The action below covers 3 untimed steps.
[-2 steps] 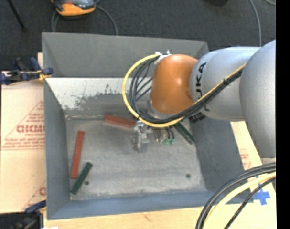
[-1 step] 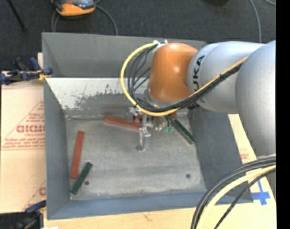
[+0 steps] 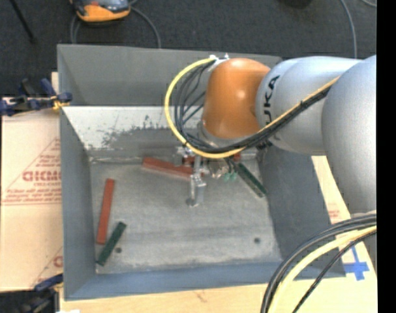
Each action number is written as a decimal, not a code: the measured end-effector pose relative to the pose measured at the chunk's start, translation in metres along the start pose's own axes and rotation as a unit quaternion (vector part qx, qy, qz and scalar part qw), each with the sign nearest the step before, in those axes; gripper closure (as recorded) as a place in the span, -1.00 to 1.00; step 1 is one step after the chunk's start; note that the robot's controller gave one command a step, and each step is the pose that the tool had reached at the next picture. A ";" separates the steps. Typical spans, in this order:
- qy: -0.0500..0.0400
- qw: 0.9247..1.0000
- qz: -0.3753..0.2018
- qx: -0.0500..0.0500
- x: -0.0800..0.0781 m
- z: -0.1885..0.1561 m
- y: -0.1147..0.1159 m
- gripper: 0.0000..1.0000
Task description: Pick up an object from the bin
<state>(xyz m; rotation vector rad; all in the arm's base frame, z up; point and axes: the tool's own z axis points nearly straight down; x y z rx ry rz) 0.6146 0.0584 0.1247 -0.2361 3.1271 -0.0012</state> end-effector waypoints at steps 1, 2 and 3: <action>-0.002 1.000 0.021 -0.001 -0.036 0.051 0.006 1.00; -0.002 1.000 0.021 -0.001 -0.036 0.051 0.006 1.00; 0.000 1.000 0.019 0.000 -0.034 -0.091 0.008 1.00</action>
Offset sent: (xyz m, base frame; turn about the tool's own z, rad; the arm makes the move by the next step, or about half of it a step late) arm 0.0000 0.0000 0.0000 0.0000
